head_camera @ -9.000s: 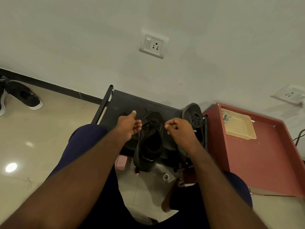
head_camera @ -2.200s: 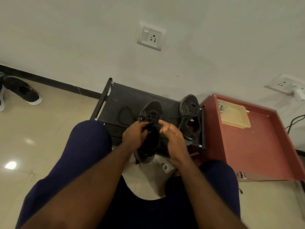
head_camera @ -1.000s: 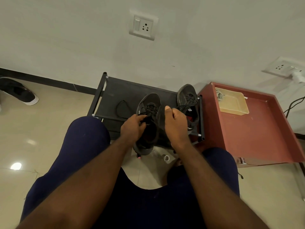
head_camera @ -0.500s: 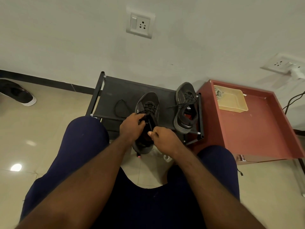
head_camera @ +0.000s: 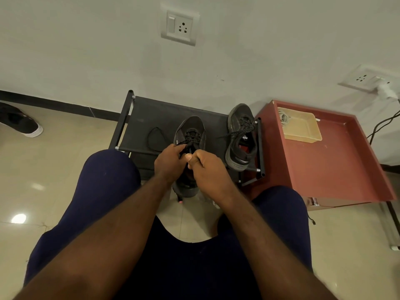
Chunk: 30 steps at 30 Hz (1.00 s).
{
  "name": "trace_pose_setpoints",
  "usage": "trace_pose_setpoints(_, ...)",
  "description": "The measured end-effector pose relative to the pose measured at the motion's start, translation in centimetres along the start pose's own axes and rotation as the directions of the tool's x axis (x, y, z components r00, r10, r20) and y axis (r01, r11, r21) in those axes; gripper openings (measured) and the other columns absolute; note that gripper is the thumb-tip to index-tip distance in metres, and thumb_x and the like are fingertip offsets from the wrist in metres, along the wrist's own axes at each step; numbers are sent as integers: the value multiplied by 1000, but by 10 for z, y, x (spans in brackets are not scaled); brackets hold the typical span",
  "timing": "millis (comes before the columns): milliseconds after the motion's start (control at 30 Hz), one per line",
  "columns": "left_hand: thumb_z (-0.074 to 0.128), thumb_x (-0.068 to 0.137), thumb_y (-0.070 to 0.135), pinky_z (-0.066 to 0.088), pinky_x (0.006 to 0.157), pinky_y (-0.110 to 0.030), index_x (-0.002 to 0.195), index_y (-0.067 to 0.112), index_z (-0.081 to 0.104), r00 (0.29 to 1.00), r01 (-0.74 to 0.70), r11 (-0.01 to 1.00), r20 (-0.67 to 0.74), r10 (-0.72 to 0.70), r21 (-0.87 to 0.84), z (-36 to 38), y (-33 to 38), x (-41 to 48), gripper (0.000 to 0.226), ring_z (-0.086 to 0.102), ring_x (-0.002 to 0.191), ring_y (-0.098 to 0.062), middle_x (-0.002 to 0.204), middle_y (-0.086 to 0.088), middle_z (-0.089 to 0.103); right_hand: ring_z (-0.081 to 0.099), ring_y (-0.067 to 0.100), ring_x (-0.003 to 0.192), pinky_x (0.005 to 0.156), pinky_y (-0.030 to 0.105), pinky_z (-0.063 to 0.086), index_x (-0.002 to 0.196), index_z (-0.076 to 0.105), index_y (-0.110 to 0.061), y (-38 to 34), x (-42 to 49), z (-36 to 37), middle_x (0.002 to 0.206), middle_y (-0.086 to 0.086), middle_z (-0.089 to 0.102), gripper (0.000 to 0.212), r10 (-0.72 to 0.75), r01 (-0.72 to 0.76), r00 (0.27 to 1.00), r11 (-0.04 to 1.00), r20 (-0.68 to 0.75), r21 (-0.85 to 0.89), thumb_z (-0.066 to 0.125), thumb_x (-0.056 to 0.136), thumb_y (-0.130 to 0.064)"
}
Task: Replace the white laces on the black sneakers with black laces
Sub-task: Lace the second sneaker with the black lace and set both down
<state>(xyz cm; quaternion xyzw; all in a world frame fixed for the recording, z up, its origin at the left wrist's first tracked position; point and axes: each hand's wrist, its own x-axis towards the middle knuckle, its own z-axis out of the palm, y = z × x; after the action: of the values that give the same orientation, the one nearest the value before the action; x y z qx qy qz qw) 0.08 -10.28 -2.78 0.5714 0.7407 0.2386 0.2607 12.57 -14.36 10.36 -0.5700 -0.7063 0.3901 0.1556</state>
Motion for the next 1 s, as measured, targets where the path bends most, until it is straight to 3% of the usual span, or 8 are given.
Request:
trace_pose_setpoints(133, 52, 96, 34, 40, 68, -31, 124, 26, 65, 1000, -17, 1000, -14, 17, 1, -1, 2, -3, 33, 58, 91, -21, 102, -1, 60, 45, 7, 61, 58, 24, 34, 88, 61, -9, 1, -1, -1, 69, -7, 52, 33, 14, -14, 1000, 1000, -24, 3, 47, 106, -32)
trace_pose_setpoints(333, 48, 98, 30, 33, 62, -30, 112, 22, 69, 996, -48, 996, -68, 54, 76, -1, 8, -3, 26, 50, 78, -15, 93, -2, 59, 51, 13, 68, 63, 32, 41, 87, 60, -9, 3, 0, -3, 76, -1, 59, 34, 27, -28, 999, 999, -46, -21, 46, 106, -34)
trace_pose_setpoints(567, 49, 98, 30, 39, 61, -32, 96, 15, 66, 994, -57, 990, -81, 68, 130, -3, 15, -4, 22, 57, 78, -22, 89, -4, 58, 50, 7, 65, 63, 25, 40, 82, 60, -13, -4, -5, -7, 72, -7, 58, 32, -28, 27, 997, 1000, -72, -14, 49, 105, -31)
trace_pose_setpoints(700, 51, 97, 30, 43, 62, -33, 100, 16, 69, 993, -93, 989, -61, 100, 116, 0, 11, -3, 23, 58, 78, -22, 90, -5, 60, 50, 6, 64, 62, 24, 39, 83, 60, -16, 0, -7, -6, 71, -7, 56, 32, 16, -15, 999, 999, -34, 32, 46, 106, -33)
trace_pose_setpoints(767, 54, 95, 31, 43, 65, -33, 109, 20, 71, 994, -100, 992, -42, 103, 79, 0, 8, -2, 24, 59, 84, -24, 94, -5, 61, 54, 9, 64, 62, 29, 44, 88, 62, -14, 4, -5, -9, 71, -6, 59, 32, 61, -59, 998, 997, -33, 49, 43, 107, -32)
trace_pose_setpoints(900, 58, 95, 30, 39, 68, -32, 119, 21, 69, 996, -81, 996, -28, 82, 46, -2, 6, 0, 28, 61, 92, -28, 98, -8, 61, 64, 24, 80, 79, 51, 54, 93, 61, -10, 22, 1, -22, 87, 5, 69, 37, 110, -116, 991, 990, -77, -80, 38, 107, -35)
trace_pose_setpoints(1000, 56, 96, 30, 38, 70, -31, 124, 23, 67, 996, -79, 995, -30, 81, 54, -2, 8, -1, 31, 60, 97, -28, 103, -7, 61, 65, 22, 80, 80, 51, 56, 102, 64, -9, 28, 5, -36, 95, 6, 68, 35, 157, -158, 984, 987, -81, -5, 39, 107, -33)
